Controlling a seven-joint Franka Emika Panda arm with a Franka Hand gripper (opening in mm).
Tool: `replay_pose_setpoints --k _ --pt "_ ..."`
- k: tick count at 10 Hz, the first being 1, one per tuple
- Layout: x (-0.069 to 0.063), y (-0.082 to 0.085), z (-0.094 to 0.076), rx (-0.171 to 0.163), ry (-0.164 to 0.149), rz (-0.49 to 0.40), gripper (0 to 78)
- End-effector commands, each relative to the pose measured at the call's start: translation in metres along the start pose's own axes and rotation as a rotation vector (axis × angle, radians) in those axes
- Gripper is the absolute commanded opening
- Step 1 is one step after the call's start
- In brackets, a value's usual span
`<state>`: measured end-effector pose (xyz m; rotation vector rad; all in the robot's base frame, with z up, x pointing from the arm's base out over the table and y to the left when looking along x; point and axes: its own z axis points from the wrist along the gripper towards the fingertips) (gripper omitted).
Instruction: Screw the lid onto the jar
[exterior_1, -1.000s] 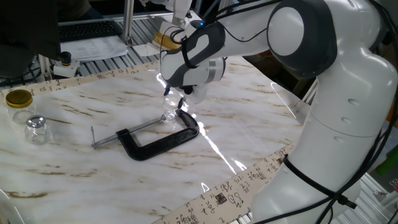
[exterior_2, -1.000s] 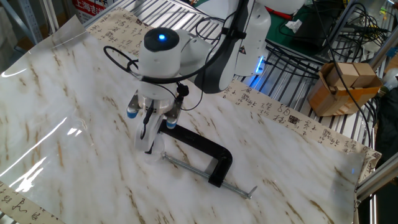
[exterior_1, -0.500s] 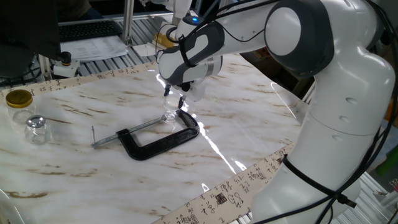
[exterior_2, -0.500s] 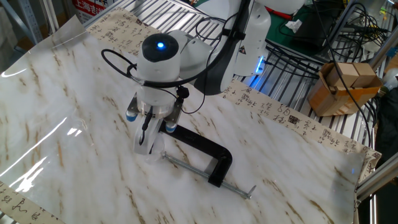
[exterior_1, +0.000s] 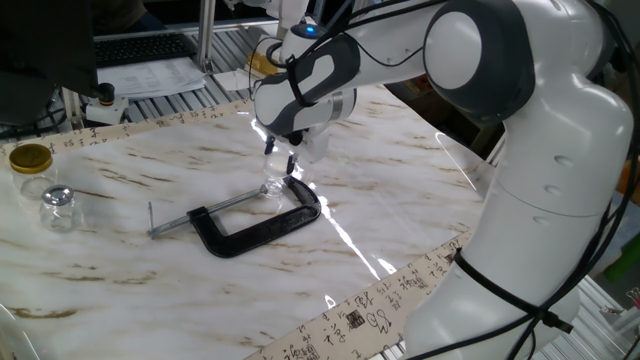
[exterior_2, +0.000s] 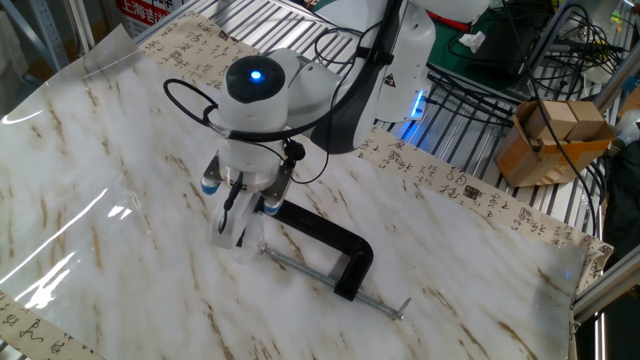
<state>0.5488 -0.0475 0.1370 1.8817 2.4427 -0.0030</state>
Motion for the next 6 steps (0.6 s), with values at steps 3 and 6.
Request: replay_pose_setpoints --k 3,6 --pt "-0.0044 0.0001 0.0001 0.001 0.021 0.126 1.1" --pt "-0.0071 -0.0001 0.0016 0.011 0.023 0.182 1.1"
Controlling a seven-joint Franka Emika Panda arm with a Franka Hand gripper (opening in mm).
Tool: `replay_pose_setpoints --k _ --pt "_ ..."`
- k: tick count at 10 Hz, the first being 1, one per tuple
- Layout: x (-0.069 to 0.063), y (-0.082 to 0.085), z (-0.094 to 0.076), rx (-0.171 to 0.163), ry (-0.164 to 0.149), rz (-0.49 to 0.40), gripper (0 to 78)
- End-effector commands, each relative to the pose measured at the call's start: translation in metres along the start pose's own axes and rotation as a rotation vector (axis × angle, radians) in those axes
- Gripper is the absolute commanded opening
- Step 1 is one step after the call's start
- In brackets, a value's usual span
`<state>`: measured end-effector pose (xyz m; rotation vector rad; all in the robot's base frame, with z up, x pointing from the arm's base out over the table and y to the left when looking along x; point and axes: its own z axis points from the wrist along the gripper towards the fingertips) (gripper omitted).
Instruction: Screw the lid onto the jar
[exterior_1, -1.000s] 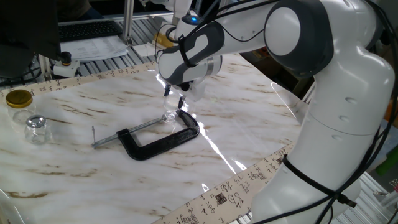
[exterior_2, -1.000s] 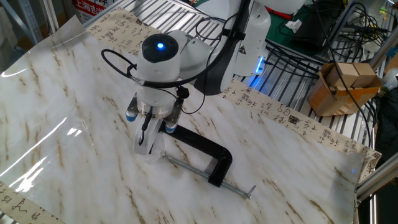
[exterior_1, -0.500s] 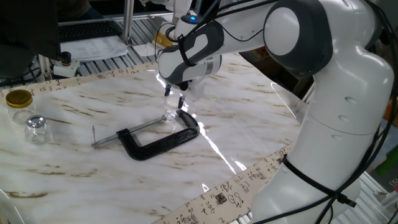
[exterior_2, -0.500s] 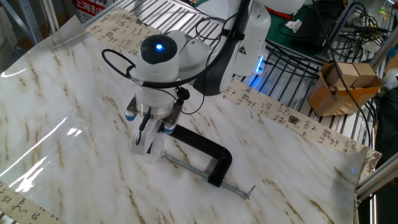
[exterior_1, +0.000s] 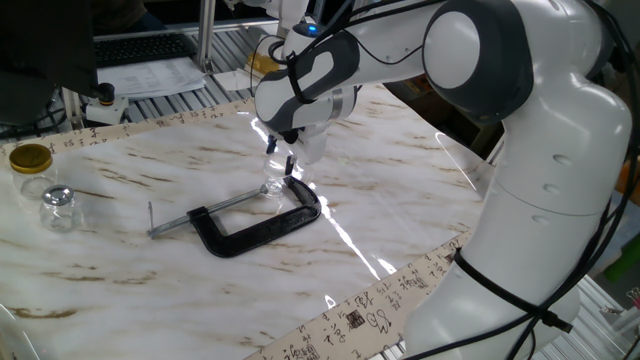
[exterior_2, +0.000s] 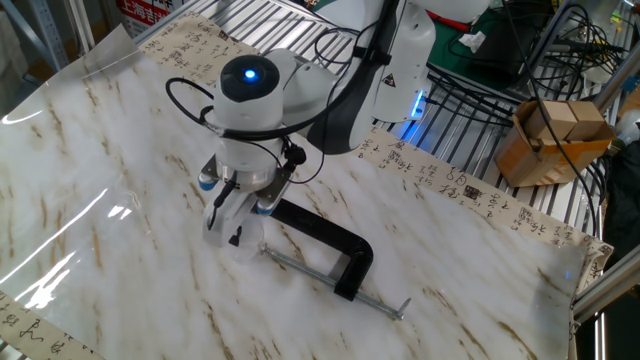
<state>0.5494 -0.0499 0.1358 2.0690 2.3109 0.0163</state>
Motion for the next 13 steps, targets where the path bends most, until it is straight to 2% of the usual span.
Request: replay_pose_setpoints --k 1,5,13 --pt "-0.0065 0.0008 0.0011 0.014 0.004 0.047 1.1" --pt "-0.0115 0.0009 0.0023 0.034 0.003 0.105 1.1" --pt "-0.0126 0.0007 0.0002 0.024 0.004 0.253 1.1"
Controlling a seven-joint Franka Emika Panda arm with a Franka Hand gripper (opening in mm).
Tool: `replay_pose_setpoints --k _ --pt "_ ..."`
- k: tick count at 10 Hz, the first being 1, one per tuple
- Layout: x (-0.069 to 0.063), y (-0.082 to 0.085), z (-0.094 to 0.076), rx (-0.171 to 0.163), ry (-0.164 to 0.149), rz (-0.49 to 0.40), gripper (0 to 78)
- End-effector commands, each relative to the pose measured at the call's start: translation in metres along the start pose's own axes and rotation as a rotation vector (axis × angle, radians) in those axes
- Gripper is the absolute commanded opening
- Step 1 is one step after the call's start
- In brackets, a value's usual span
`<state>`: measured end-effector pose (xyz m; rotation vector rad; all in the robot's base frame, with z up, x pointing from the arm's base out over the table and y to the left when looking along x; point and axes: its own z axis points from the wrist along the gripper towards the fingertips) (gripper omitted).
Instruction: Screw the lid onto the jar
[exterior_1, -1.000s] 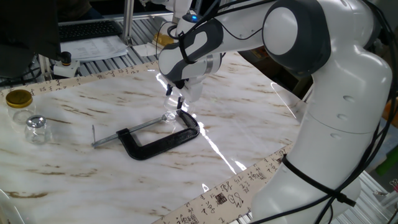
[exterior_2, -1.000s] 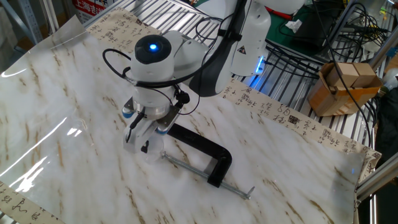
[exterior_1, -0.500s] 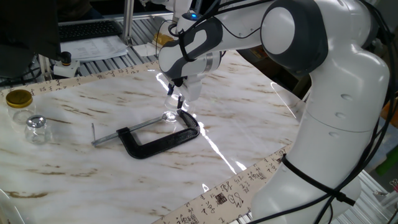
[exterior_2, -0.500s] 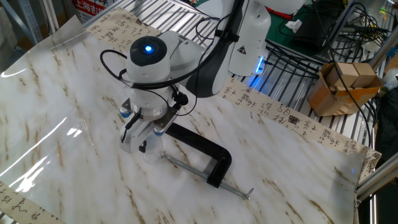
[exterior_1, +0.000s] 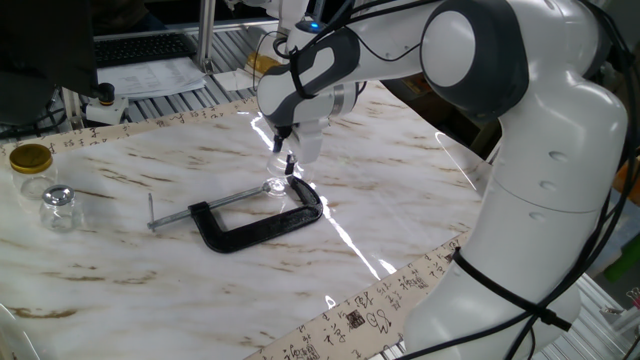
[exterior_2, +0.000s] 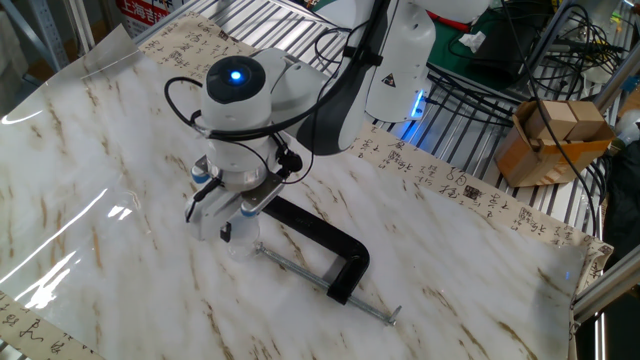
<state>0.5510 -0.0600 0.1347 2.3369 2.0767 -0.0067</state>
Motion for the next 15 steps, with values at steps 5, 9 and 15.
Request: replay_pose_setpoints --k 5,9,15 --pt "-0.002 0.001 -0.001 -0.006 0.001 0.028 77.5" --pt "-0.002 0.001 -0.001 -0.006 0.001 0.028 77.5" --pt "-0.008 -0.002 -0.033 0.004 -0.003 -0.036 77.5"
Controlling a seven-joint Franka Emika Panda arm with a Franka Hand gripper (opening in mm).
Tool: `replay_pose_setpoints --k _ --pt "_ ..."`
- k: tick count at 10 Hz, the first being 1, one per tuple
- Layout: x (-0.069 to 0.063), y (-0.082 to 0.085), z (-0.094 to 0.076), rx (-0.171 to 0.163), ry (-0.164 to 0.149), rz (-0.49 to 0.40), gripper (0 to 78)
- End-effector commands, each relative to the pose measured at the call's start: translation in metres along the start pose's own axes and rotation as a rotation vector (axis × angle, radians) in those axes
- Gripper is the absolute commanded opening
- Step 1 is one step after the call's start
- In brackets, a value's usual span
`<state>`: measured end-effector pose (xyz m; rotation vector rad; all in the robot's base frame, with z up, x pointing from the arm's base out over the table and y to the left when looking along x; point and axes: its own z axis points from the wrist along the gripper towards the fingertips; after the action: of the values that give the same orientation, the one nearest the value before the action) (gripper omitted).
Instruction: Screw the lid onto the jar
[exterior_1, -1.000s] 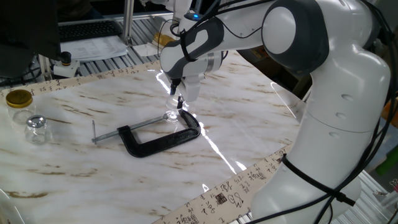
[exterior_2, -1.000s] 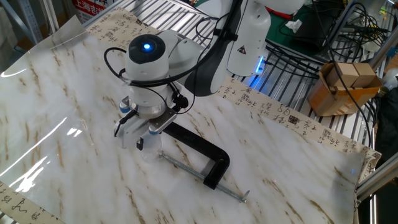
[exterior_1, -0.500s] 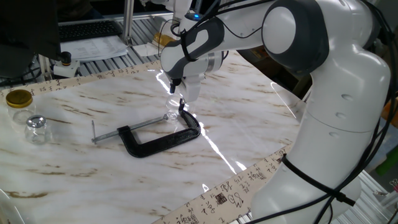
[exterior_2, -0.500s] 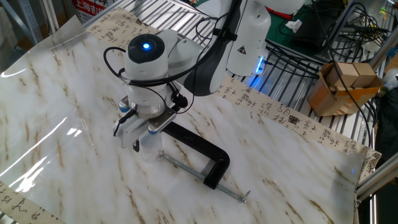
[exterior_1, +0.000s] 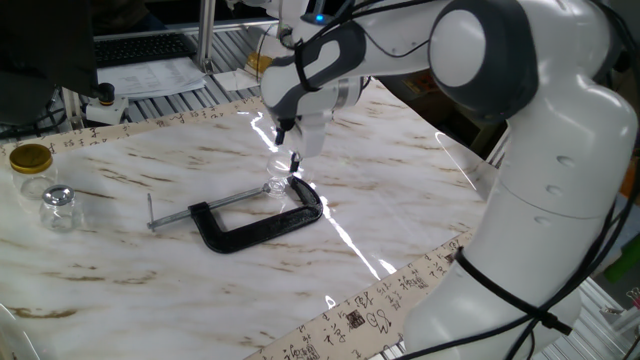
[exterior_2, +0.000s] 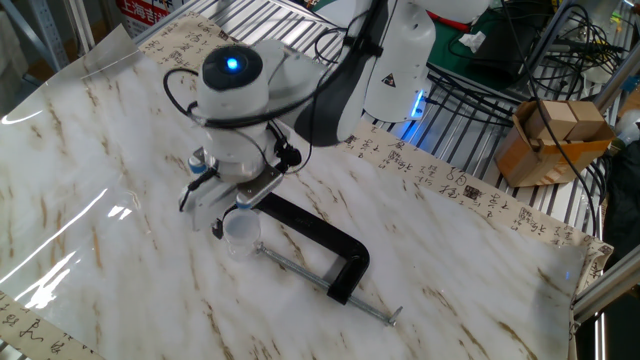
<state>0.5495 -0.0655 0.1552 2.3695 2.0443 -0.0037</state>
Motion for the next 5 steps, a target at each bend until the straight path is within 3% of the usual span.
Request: replay_pose_setpoints --k 1,3,5 --pt "-0.002 -0.002 -0.013 0.004 -0.007 -0.07 77.5" --pt "0.004 -0.015 -0.046 0.061 -0.008 -0.503 77.5" --pt "0.01 -0.03 -0.069 0.082 0.026 -0.81 77.5"
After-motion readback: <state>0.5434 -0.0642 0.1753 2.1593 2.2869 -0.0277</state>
